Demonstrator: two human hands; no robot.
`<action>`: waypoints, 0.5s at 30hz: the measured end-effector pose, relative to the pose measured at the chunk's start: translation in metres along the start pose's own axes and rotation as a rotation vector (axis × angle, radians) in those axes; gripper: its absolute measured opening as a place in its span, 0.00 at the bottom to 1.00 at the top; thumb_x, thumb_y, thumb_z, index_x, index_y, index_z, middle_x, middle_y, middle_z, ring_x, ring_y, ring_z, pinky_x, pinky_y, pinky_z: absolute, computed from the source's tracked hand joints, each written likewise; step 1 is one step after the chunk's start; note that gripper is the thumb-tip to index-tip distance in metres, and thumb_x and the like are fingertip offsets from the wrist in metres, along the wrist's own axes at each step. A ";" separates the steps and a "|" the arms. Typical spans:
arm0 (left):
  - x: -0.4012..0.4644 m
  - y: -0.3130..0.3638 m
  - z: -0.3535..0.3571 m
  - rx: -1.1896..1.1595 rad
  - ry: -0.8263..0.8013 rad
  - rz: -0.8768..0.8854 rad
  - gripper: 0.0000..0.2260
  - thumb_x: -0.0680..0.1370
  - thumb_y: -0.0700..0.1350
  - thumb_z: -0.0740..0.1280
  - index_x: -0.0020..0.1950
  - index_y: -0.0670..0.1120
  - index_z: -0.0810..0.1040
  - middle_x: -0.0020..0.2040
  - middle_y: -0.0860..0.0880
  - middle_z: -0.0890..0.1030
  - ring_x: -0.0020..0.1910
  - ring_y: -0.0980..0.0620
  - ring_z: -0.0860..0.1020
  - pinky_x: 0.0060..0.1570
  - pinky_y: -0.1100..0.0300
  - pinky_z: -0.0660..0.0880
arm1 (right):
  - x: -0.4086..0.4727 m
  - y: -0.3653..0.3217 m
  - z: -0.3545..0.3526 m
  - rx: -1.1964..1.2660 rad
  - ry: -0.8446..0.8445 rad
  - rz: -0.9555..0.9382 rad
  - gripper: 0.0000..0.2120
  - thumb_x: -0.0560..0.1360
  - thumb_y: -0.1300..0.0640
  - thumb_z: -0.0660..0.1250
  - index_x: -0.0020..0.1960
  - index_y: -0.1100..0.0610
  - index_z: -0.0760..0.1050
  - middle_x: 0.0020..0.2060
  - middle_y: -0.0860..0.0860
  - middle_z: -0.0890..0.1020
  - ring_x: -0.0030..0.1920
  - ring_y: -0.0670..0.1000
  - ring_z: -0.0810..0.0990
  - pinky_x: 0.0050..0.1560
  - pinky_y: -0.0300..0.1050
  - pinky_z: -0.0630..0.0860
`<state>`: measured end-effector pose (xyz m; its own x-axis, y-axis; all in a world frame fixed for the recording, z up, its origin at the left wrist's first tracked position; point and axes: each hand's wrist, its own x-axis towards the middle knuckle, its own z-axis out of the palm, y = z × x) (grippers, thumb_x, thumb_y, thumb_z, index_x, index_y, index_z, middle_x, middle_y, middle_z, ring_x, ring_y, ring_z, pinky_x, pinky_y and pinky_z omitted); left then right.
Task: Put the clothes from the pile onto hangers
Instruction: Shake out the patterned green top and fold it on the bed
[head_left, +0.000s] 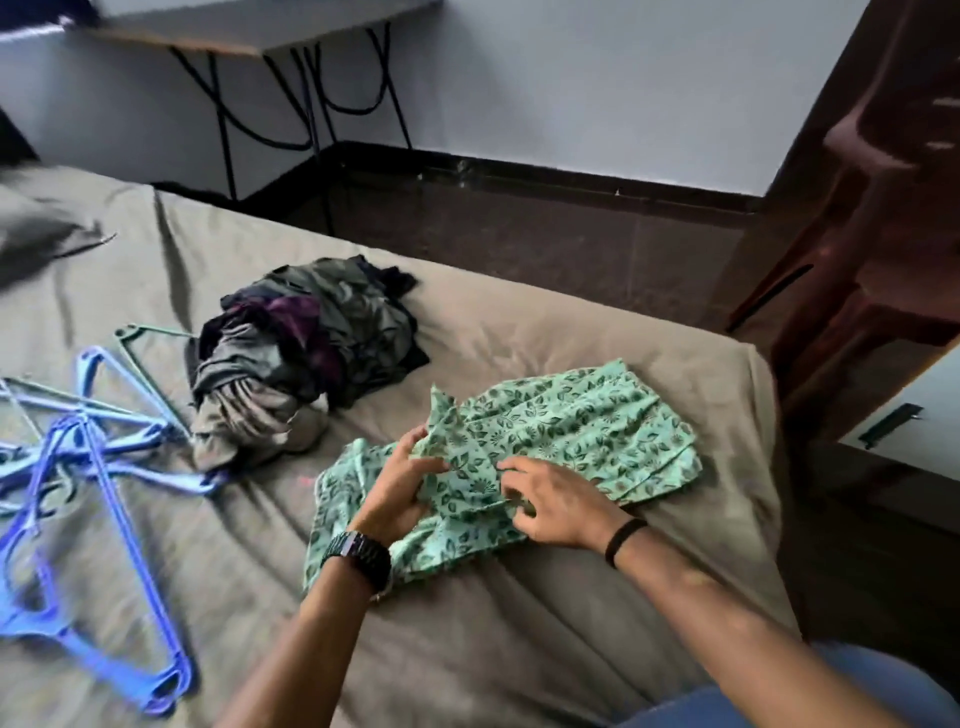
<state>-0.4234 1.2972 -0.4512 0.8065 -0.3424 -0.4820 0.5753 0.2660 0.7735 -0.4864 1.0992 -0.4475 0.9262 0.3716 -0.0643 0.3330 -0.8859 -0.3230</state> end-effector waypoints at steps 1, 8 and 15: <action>-0.002 -0.002 -0.005 0.083 0.041 0.032 0.25 0.74 0.26 0.59 0.68 0.45 0.67 0.48 0.38 0.80 0.39 0.45 0.79 0.37 0.52 0.78 | 0.001 -0.004 0.003 -0.016 0.000 0.006 0.09 0.73 0.55 0.65 0.52 0.55 0.73 0.59 0.49 0.74 0.55 0.51 0.75 0.56 0.46 0.74; -0.018 -0.004 -0.026 0.559 0.246 0.376 0.29 0.72 0.25 0.54 0.64 0.52 0.70 0.57 0.43 0.75 0.33 0.55 0.77 0.29 0.62 0.74 | 0.011 -0.022 0.018 -0.020 0.085 0.014 0.05 0.78 0.57 0.61 0.50 0.59 0.70 0.47 0.50 0.72 0.42 0.51 0.75 0.44 0.45 0.78; -0.059 -0.022 -0.069 0.580 0.437 0.619 0.25 0.71 0.22 0.58 0.60 0.44 0.78 0.56 0.49 0.77 0.49 0.57 0.80 0.40 0.72 0.75 | 0.013 -0.039 0.037 -0.055 0.228 -0.260 0.03 0.73 0.60 0.67 0.46 0.58 0.73 0.57 0.56 0.79 0.55 0.53 0.79 0.62 0.45 0.72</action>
<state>-0.4740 1.3737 -0.4683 0.9923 0.1078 0.0612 -0.0336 -0.2411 0.9699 -0.4941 1.1484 -0.4707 0.8227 0.5207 0.2282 0.5664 -0.7857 -0.2489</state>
